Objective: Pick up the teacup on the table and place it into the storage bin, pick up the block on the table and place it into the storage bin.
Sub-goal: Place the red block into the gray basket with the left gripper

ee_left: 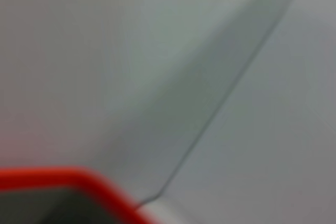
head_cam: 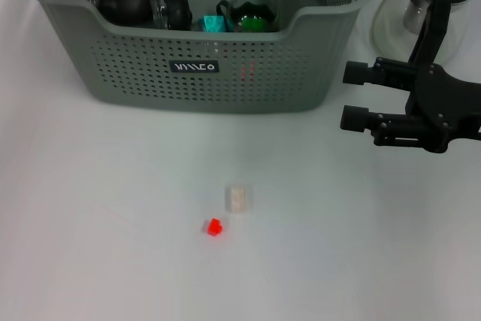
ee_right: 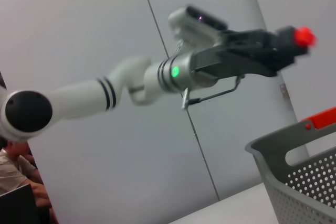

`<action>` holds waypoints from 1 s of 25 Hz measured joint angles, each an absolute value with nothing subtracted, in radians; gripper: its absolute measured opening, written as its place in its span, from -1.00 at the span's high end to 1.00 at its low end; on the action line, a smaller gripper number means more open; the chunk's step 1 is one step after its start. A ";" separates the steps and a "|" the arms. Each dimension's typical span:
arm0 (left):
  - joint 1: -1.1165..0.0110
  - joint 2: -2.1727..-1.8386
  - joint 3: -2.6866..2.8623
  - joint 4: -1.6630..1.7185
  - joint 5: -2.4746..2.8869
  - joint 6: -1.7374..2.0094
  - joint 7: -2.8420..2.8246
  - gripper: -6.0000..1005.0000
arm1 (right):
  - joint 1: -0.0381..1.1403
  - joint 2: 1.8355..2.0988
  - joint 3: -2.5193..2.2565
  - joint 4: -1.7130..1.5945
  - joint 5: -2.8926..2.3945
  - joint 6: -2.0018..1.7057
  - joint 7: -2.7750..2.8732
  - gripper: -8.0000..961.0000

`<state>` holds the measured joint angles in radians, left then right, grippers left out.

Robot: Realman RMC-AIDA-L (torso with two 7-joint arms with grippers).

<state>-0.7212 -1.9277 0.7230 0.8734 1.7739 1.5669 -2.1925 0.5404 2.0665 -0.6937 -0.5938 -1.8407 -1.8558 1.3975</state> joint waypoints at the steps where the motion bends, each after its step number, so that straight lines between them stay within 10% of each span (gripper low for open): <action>1: -0.741 -1.910 0.749 0.891 1.826 1.539 -2.245 0.63 | 0.540 2.066 -0.694 -0.594 -1.841 -1.855 1.397 -0.77; 6: -0.864 -1.867 0.831 0.906 2.161 1.442 -2.426 0.63 | 0.540 2.068 -0.696 -0.594 -1.841 -1.848 1.393 -0.77; 13: -0.940 -1.966 0.861 0.902 2.582 1.293 -2.463 0.63 | 0.540 2.070 -0.693 -0.594 -1.841 -1.846 1.390 -0.77; 25: -0.915 -2.041 0.894 0.958 2.682 1.254 -2.466 0.49 | 0.543 2.072 -0.697 -0.594 -1.841 -1.844 1.390 -0.77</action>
